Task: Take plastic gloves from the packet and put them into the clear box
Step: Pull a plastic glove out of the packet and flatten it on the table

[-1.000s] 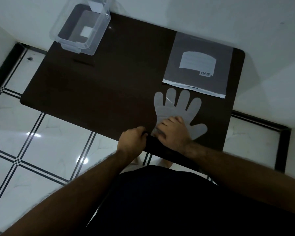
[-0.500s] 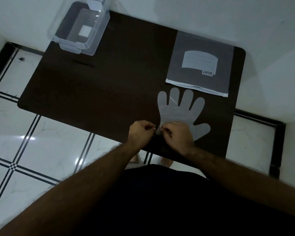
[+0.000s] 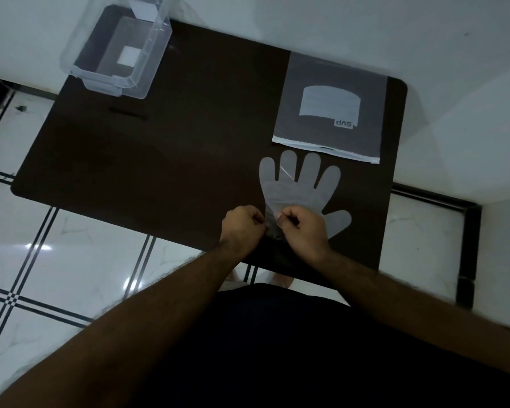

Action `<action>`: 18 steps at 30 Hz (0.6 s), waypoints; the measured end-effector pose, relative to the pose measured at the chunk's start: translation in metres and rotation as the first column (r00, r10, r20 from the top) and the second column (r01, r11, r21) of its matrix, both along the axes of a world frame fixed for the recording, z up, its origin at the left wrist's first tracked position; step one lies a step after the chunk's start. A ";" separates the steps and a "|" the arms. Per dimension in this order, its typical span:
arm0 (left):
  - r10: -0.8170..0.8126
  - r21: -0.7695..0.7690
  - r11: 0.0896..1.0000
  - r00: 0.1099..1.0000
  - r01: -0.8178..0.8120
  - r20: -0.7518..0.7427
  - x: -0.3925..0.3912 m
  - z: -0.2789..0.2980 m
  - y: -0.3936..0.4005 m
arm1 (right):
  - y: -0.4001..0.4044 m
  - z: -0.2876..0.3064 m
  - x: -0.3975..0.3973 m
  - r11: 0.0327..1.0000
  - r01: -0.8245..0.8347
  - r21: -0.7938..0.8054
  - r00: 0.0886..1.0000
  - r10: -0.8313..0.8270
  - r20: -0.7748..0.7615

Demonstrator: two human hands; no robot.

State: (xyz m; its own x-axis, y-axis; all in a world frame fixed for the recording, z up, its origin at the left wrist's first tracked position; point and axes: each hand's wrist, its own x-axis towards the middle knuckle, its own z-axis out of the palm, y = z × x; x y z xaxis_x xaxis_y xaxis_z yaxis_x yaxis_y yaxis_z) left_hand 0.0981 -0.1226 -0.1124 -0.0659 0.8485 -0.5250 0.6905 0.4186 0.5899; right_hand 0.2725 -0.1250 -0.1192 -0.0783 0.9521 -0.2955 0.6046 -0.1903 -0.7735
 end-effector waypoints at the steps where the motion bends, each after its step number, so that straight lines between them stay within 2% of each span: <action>1: -0.001 -0.002 1.000 1.000 0.001 -0.016 0.001 0.002 0.000 | 0.001 0.003 0.001 0.999 0.032 -0.004 0.999 -0.032 -0.020; 4: -0.013 0.034 0.999 0.998 0.015 -0.069 0.003 0.007 0.000 | 0.007 0.014 0.008 0.996 0.085 0.013 0.994 -0.084 -0.073; 6: -0.048 0.131 0.989 0.992 0.064 -0.118 0.007 0.014 0.002 | 0.012 0.020 0.015 0.996 0.083 0.024 0.994 -0.081 -0.079; 9: -0.222 0.265 0.927 0.957 0.266 -0.186 0.017 0.018 0.010 | 0.020 0.028 0.025 0.996 0.077 0.046 0.996 -0.075 -0.056; 13: -0.518 0.205 0.800 0.822 0.563 -0.238 0.030 0.020 0.023 | 0.025 0.041 0.037 0.992 0.109 0.056 0.994 -0.107 -0.033; 18: -0.692 0.120 0.617 0.608 0.778 -0.389 0.041 0.021 0.033 | 0.026 0.050 0.054 0.987 0.116 0.109 0.993 -0.118 0.006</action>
State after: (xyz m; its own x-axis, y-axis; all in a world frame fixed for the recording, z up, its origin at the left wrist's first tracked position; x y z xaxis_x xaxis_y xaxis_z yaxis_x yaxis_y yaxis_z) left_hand 0.1392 -0.0900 -0.0917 0.5374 0.7663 -0.3521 0.8385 -0.4410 0.3201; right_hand 0.3270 -0.0985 -0.0696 0.0387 0.9810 -0.1901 0.5931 -0.1757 -0.7857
